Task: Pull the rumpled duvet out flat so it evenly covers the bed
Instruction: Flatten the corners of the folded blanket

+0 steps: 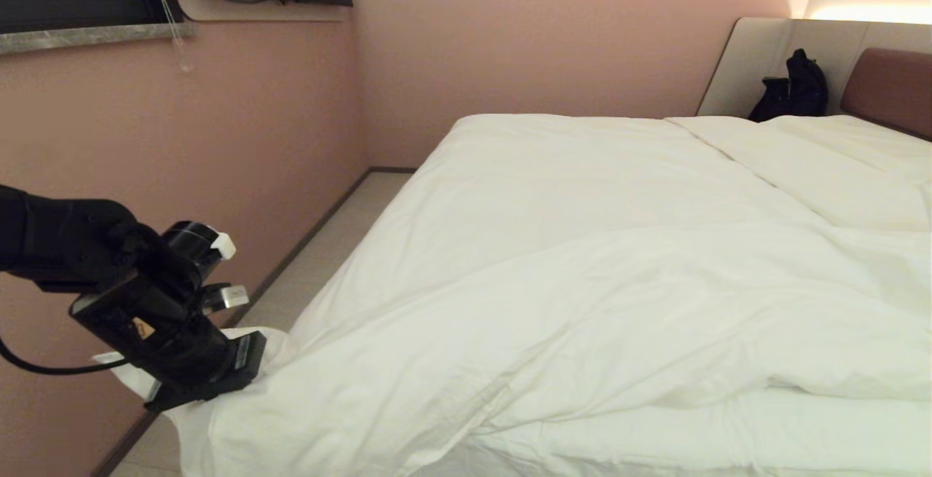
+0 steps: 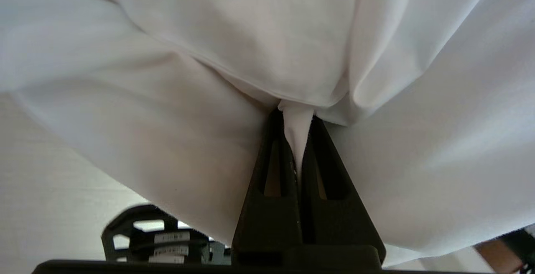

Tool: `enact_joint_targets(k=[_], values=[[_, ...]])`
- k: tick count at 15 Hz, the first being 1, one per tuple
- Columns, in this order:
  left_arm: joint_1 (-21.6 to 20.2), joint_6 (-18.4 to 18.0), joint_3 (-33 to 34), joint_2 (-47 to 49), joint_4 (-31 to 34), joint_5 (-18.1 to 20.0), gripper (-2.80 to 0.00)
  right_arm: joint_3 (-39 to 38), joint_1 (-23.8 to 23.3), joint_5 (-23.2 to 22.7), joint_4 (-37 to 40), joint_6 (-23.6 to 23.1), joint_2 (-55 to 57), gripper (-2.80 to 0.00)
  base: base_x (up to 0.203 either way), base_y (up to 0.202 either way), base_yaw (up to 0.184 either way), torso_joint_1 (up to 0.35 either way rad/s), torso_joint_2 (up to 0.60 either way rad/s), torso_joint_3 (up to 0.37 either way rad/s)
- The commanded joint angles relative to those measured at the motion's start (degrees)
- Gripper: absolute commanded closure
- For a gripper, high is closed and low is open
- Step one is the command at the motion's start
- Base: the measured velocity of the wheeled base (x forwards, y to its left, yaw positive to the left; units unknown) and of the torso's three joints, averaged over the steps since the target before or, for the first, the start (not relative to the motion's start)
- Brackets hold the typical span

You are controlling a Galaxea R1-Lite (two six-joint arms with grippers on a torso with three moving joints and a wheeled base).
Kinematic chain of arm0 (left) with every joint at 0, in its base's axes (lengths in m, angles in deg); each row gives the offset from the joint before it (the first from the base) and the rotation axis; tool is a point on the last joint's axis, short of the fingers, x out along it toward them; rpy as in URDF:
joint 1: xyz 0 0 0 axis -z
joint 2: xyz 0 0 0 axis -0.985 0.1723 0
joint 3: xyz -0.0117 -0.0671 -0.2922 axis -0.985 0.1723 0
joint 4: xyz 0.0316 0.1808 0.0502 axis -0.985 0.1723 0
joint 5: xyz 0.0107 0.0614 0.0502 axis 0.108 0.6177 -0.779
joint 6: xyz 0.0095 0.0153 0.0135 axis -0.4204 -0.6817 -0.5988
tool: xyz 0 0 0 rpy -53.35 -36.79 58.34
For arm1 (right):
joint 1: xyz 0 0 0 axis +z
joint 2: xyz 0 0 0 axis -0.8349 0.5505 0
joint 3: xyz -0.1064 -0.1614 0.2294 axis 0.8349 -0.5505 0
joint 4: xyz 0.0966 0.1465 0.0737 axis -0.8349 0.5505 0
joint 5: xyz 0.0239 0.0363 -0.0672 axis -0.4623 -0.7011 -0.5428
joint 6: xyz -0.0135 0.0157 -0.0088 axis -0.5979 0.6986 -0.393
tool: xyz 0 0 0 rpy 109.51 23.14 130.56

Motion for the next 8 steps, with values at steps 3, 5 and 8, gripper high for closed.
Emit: enact_joint_targets(k=[3, 5, 8], values=[[1.12, -0.24, 5.54, -2.94, -0.08, 0.54, 0.00, 0.00, 0.01, 0.02, -0.05, -0.01, -0.02, 0.00, 0.000, 0.000, 0.000, 0.000, 0.00, 0.000], [1.22, -2.54, 6.80, -2.57, -0.16, 0.85, 0.00, 0.00, 0.01, 0.02, -0.05, -0.01, -0.02, 0.00, 0.000, 0.000, 0.000, 0.000, 0.00, 0.000], [1.22, -3.31, 8.03, -2.46, -0.25, 1.40, 0.00, 0.00, 0.01, 0.02, -0.05, -0.01, -0.02, 0.00, 0.000, 0.000, 0.000, 0.000, 0.00, 0.000]])
